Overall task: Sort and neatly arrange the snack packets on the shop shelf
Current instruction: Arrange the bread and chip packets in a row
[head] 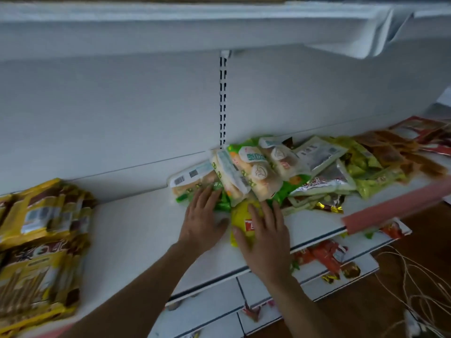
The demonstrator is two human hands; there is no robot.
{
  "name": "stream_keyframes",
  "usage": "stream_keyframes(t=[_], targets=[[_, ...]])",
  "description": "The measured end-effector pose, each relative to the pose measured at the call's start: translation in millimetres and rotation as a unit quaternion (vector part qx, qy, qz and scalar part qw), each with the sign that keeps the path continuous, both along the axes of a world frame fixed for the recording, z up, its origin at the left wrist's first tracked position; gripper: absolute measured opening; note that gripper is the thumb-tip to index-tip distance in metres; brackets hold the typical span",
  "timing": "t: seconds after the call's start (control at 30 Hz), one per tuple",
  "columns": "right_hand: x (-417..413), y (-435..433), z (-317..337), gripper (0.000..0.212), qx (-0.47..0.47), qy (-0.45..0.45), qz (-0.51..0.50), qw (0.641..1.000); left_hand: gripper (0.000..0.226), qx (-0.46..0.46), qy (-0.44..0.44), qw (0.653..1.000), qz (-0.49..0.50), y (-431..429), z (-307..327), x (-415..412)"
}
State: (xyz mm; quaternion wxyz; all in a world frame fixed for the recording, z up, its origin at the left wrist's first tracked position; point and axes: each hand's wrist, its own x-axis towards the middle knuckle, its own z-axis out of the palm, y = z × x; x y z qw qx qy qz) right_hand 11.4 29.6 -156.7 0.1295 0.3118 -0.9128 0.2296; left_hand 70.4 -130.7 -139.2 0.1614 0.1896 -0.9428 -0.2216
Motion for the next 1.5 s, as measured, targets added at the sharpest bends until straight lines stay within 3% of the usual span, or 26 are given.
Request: stream_keyframes(t=[0.13, 0.27, 0.47, 0.63, 0.73, 0.83, 0.9, 1.0, 1.1, 1.23, 1.37, 1.5], targets=[[-9.2, 1.0, -10.2, 0.063, -0.009, 0.019, 0.002, 1.000, 0.057, 0.004, 0.079, 0.996, 0.041, 3.0, -16.4, -5.5], [-13.5, 6.2, -11.1, 0.064, -0.009, 0.017, 0.016, 1.000, 0.048, 0.007, 0.101, 0.993, 0.065, 3.3, -15.5, -4.7], [-29.2, 8.6, 1.1, 0.066, -0.035, -0.024, 0.052, 0.998, 0.047, 0.032, 0.143, 0.986, 0.077, 7.6, -11.8, 0.7], [-29.7, 24.3, 2.3, 0.050, -0.226, -0.090, 0.094, 0.966, 0.052, 0.085, 0.191, 0.975, 0.077, 10.0, -9.7, 3.7], [-37.8, 32.3, 12.5, 0.040, -0.314, -0.044, 0.068, 0.946, 0.046, 0.106, 0.236, 0.955, 0.147, 7.5, -9.0, 0.8], [-57.2, 27.1, 39.0, 0.042, -0.362, 0.008, 0.076, 0.929, 0.048, 0.057, 0.234, 0.950, 0.199, -8.5, -3.0, -5.7], [-77.0, 18.2, 59.5, 0.056, -0.290, 0.035, 0.092, 0.952, 0.056, 0.052, 0.175, 0.960, 0.212, -25.8, 5.3, -13.7], [-109.8, 2.2, 85.8, 0.077, -0.018, -0.051, 0.079, 0.995, 0.066, 0.034, 0.055, 0.982, 0.177, -49.6, 17.1, -24.3], [-135.0, -12.1, 101.1, 0.093, 0.165, -0.139, 0.067, 0.974, 0.066, -0.017, -0.049, 0.990, 0.133, -64.7, 22.1, -28.7], [-146.3, -21.8, 103.0, 0.097, 0.196, -0.186, 0.065, 0.961, 0.055, -0.063, -0.049, 0.984, 0.158, -76.1, 21.7, -25.0], [-147.9, -27.1, 102.3, 0.072, 0.181, -0.101, 0.018, 0.978, 0.054, -0.012, -0.001, 0.984, 0.176, -75.3, 22.4, -8.7], [-143.9, -28.3, 107.5, 0.052, 0.144, -0.091, 0.018, 0.985, 0.053, 0.025, 0.053, 0.977, 0.205, -74.3, 21.6, 16.6]])
